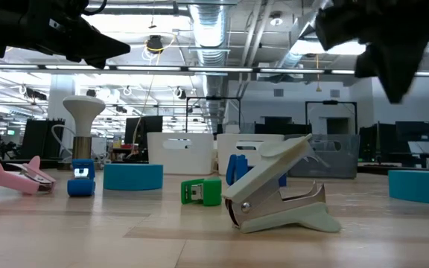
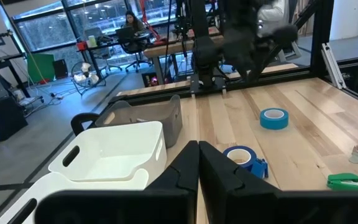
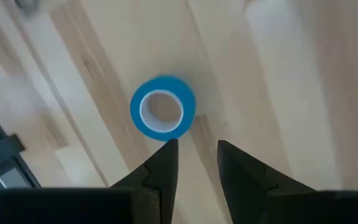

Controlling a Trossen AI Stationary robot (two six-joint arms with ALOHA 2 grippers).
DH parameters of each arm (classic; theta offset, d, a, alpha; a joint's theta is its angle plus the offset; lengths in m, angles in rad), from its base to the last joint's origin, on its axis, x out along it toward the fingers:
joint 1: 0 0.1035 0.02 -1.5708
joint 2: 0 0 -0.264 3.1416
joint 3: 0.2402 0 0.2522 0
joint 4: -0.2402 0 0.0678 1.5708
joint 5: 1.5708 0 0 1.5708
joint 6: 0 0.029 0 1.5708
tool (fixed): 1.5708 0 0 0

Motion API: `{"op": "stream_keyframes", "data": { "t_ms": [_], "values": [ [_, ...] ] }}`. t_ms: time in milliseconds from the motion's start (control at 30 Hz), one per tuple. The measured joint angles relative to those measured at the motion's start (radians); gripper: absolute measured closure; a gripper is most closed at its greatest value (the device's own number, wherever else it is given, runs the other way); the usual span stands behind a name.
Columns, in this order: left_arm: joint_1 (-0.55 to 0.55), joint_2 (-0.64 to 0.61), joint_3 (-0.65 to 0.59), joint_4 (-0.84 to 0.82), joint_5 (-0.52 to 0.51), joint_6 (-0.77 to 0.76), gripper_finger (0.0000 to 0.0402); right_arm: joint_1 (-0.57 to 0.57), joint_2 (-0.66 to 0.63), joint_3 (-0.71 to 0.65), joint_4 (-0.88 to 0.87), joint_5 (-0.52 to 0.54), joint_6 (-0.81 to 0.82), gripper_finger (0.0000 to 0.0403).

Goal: Pick and place Stapler, Stapler remover, tape
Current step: Put the right light blue tape into the right white bin

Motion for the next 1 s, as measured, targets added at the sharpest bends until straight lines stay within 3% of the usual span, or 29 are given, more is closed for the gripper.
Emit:
{"op": "stream_keyframes", "data": {
  "t_ms": [267, 533, 867, 1000],
  "values": [
    [0.000, 0.000, 0.000, 0.000, 0.000, 0.000, 0.0399, 0.050, 0.163, -0.001, 0.077, 0.005, 0.033, 0.0307],
    [0.000, 0.000, 0.000, -0.006, 0.000, 0.000, 0.0399, 0.048, 0.260, -0.001, 0.084, 0.081, 0.007, 0.0307],
    [0.000, 0.000, 0.000, -0.007, 0.000, 0.000, 0.0399, 0.048, 0.273, 0.001, 0.090, 0.034, 0.003, 0.0308],
    [0.000, 0.000, 0.000, -0.007, 0.000, 0.000, 0.0399, 0.043, 0.230, -0.001, 0.078, -0.035, 0.003, 0.0308]
  ]
}}
